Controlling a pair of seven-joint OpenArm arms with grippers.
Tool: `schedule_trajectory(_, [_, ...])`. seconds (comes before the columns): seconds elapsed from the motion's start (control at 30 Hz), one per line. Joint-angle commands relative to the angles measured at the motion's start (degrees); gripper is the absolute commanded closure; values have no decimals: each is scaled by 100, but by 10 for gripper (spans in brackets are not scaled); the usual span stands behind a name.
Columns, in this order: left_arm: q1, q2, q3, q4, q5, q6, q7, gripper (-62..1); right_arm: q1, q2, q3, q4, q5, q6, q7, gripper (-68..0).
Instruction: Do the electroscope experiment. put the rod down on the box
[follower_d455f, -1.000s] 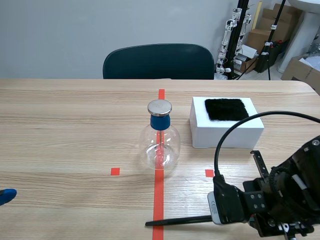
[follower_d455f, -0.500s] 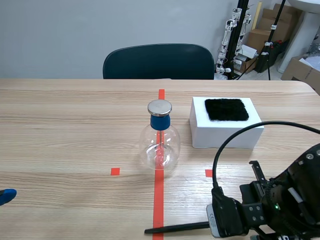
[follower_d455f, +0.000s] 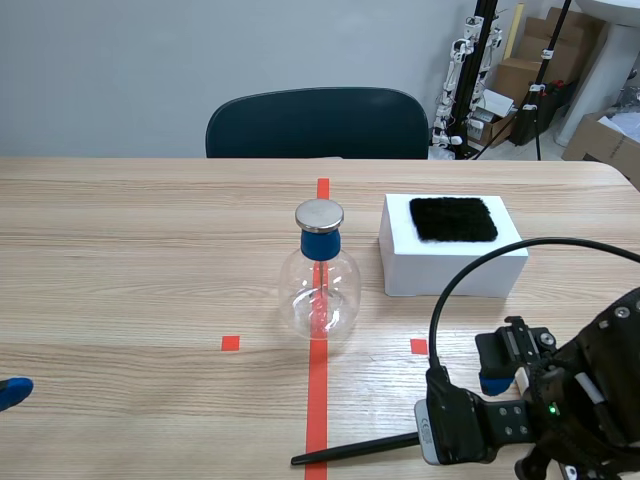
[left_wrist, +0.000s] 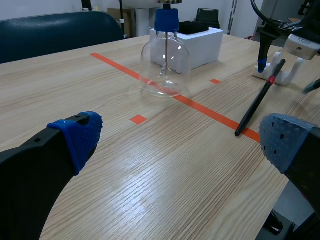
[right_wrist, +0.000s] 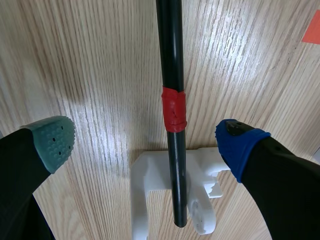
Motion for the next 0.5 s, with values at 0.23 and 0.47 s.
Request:
schedule_trajectory(0.23, [-15, -17, -31, 42, -44, -9, -83, -623, 129, 81, 26, 15, 13, -37, -94, -679])
schedule_trajectory(0.47, [-15, -17, -31, 42, -44, -9, -83, -623, 129, 90, 26, 15, 13, -149, -90, -679])
